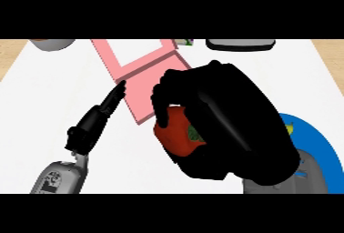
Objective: Pick the bell pepper from the plate and place it in the cardboard box
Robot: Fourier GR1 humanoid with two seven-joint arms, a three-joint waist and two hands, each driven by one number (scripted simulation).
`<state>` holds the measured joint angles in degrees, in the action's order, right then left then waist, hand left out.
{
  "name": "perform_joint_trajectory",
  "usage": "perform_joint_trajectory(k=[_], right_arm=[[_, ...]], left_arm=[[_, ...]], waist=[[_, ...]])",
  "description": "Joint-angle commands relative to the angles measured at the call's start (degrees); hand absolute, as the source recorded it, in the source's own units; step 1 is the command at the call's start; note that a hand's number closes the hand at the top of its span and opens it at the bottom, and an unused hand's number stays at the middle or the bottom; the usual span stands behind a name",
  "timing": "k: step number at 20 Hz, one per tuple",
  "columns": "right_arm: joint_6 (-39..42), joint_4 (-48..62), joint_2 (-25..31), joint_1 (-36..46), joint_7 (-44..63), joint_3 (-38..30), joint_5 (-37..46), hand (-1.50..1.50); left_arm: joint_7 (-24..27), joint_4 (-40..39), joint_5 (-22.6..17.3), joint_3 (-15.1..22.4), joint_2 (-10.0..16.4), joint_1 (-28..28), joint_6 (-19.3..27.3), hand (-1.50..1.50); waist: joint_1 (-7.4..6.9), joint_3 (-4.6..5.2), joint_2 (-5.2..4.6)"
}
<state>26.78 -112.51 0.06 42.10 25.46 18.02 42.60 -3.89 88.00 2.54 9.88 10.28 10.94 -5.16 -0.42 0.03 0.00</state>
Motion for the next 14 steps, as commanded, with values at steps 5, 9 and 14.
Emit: perform_joint_trajectory(k=[5,9,14], right_arm=[[-10.8,18.6,-0.1,12.9,1.0,-0.3,-3.3,1.5],[-15.1,23.9,-0.1,15.1,0.3,-1.6,-4.2,1.5],[-18.0,37.3,-0.1,20.6,-6.9,-5.6,0.3,1.5]], left_arm=[[0.6,-3.7,1.5,-1.2,-1.2,2.3,-0.6,0.0],[-2.3,1.1,0.6,-1.7,-0.5,1.1,-1.9,0.0],[-5.5,2.0,0.7,-1.0,-2.2,2.8,-1.9,0.0]], waist=[[-0.28,0.01,-0.08],[-0.36,0.0,-0.01],[-0.35,-0.01,-0.14]])
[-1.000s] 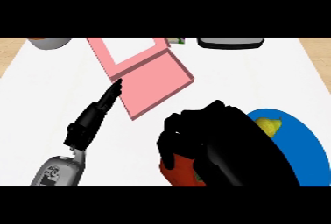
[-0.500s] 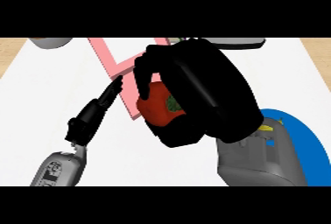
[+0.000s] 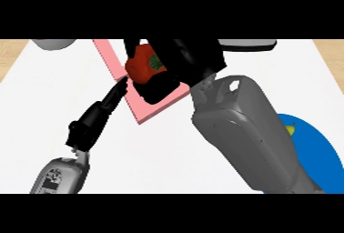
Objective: Pick the bell pepper from the plate and place it in the cardboard box
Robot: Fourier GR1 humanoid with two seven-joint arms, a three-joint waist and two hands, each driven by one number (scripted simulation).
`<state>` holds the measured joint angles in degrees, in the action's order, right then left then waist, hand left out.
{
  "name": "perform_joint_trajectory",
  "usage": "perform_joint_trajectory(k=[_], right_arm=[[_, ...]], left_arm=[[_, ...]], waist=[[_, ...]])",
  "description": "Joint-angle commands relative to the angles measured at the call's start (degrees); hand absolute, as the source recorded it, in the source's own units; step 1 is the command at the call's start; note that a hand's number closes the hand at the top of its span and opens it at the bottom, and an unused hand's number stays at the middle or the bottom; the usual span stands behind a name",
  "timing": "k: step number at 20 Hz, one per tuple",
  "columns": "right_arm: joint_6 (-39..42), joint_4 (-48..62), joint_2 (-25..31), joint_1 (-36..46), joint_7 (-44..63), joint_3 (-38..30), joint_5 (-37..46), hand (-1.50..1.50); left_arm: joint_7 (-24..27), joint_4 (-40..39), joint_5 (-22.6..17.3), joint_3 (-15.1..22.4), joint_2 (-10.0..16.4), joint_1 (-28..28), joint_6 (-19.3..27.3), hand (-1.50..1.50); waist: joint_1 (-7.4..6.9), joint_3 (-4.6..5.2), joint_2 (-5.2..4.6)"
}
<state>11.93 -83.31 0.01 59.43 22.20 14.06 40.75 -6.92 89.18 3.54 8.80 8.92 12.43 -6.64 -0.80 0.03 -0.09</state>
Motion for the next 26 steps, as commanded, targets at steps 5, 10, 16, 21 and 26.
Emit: perform_joint_trajectory(k=[5,10,16,21,26], right_arm=[[-9.8,19.4,0.0,4.4,-8.7,2.7,5.2,1.5],[-15.3,34.6,0.0,9.3,-12.8,2.7,5.1,1.5],[-17.9,42.3,0.0,8.0,-12.0,2.6,-6.5,-1.5],[-18.1,52.8,0.0,12.6,-16.8,2.5,-12.8,-1.5],[-22.1,50.3,0.0,9.8,-22.8,0.0,-22.7,-1.5]], left_arm=[[4.0,-2.8,1.3,-0.2,-0.8,-1.0,-0.5,0.0],[0.6,-0.2,2.0,0.9,-1.7,0.4,-0.4,0.0],[3.6,-4.4,2.3,-0.4,-1.5,1.7,-0.9,0.0],[3.3,-4.4,1.1,-1.2,-1.5,3.2,-2.3,0.0],[3.5,-1.4,2.3,0.8,-2.4,-2.0,-1.2,0.0]], waist=[[-0.35,0.02,-0.2],[-1.07,0.01,-0.43],[-1.47,0.02,-0.71],[-2.23,0.02,-0.81],[-2.57,-0.03,-0.63]])
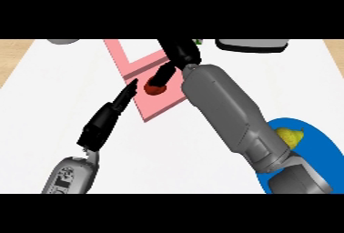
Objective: Pick the bell pepper from the plate and place it in the cardboard box
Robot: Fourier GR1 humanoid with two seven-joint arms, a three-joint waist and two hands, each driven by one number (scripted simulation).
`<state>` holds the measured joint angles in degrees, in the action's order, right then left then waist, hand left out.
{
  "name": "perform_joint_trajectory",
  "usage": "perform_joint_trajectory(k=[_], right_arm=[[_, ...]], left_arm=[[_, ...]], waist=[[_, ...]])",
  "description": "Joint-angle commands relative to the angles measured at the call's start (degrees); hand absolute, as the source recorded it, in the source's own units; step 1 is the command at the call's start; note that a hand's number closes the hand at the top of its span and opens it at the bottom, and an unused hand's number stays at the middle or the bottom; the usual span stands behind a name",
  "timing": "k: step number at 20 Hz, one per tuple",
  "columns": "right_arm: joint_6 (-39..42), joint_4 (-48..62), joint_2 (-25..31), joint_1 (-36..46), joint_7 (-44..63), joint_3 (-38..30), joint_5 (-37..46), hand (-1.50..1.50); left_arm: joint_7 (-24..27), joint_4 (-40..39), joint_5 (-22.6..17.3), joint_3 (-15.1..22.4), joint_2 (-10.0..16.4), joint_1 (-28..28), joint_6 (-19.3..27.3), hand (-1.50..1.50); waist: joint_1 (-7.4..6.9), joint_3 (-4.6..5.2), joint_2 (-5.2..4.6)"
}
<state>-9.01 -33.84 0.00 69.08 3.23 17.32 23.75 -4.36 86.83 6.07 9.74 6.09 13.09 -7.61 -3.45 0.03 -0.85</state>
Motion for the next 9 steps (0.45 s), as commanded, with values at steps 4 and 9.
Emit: perform_joint_trajectory(k=[4,9], right_arm=[[-5.4,-0.3,0.0,-1.4,-10.8,-11.6,-12.7,-1.5],[0.5,1.2,3.4,-3.6,-16.9,-20.4,-21.6,-1.5]], left_arm=[[1.5,-0.9,-0.2,-1.0,-0.3,0.5,0.2,0.0],[-1.9,2.6,0.0,-1.1,0.2,0.5,0.5,0.0]], waist=[[0.92,-0.07,-0.19],[1.48,-0.12,0.12]])
